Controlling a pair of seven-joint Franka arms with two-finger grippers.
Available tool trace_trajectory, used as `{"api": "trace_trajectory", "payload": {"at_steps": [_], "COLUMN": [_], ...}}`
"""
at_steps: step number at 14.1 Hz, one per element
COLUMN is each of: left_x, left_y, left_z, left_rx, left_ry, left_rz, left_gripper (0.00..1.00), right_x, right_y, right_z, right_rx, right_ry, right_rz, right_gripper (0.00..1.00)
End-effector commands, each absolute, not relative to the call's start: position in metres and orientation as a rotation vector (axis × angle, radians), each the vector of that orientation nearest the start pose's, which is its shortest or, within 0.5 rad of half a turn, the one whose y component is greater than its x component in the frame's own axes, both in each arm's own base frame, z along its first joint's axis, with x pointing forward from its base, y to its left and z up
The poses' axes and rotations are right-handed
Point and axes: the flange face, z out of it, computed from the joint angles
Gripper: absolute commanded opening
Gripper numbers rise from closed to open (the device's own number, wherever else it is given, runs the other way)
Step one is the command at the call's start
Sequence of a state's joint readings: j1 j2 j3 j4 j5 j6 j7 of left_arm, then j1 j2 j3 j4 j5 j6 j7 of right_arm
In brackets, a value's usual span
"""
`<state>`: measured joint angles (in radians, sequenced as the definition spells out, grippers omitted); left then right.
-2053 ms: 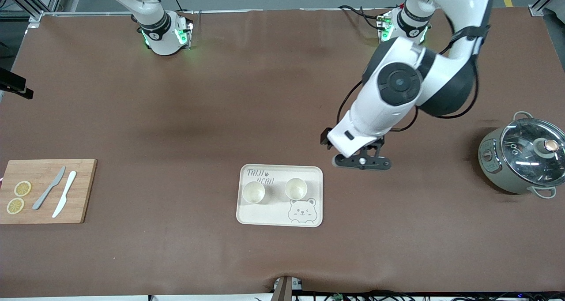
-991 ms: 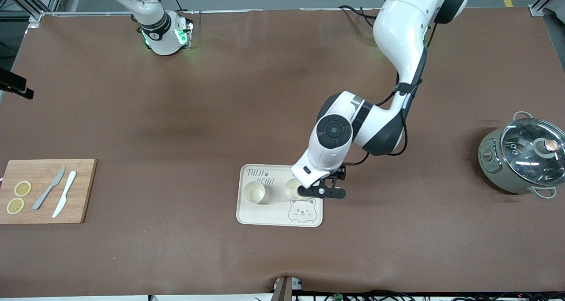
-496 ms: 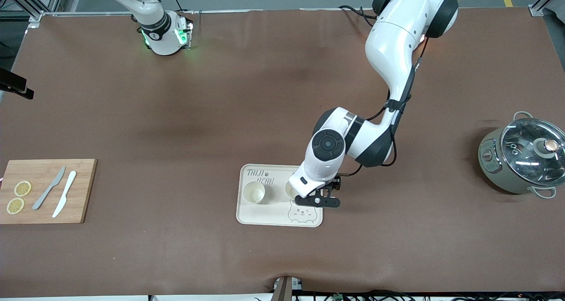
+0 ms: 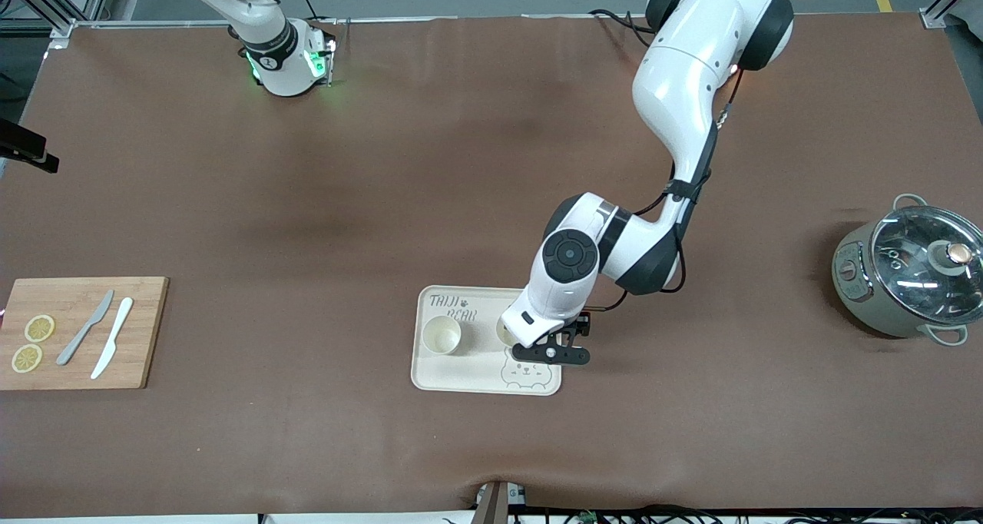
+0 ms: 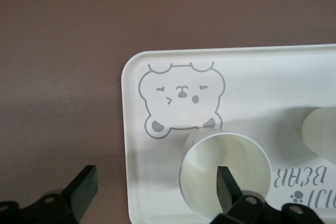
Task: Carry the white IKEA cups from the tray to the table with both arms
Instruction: 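Lower the open left gripper around the white cup beside the bear print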
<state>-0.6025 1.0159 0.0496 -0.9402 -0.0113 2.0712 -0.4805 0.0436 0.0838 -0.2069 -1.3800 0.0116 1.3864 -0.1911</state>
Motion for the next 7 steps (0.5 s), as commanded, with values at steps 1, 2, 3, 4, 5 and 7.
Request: {"api": "trace_trajectory", "payload": {"at_steps": [1, 2, 3, 4, 5, 7], "left_x": [0.6754, 0.6760, 0.6761, 0.6763, 0.6770, 0.6789], "left_y": [-0.4390, -0.4395, -0.4396, -0.4397, -0.4394, -0.4384], "left_z": [0.2602, 0.2605, 0.2607, 0.2610, 0.2611, 0.2614], "left_rx": [-3.146, -3.150, -3.151, -3.152, -3.154, -3.158], "left_ry": [0.148, 0.146, 0.142, 0.139, 0.139, 0.134], "left_rz": [-0.258, -0.271, -0.273, -0.277, -0.287, -0.307], "left_gripper": [1.00, 1.00, 1.00, 1.00, 1.00, 1.00], "right_x": [0.5501, 0.5501, 0.5499, 0.5499, 0.5499, 0.5499], "right_y": [-0.0812, -0.0812, -0.0811, -0.0811, -0.0811, -0.0811], "right_z": [0.6534, 0.6534, 0.6533, 0.6533, 0.6533, 0.6533], "right_rx": [-3.152, -3.152, -3.151, -3.151, -3.151, -3.151], "right_ry": [-0.029, -0.029, -0.029, -0.029, -0.029, -0.029], "right_rz": [0.128, 0.128, 0.130, 0.130, 0.130, 0.130], "right_gripper": [1.00, 1.00, 1.00, 1.00, 1.00, 1.00]}}
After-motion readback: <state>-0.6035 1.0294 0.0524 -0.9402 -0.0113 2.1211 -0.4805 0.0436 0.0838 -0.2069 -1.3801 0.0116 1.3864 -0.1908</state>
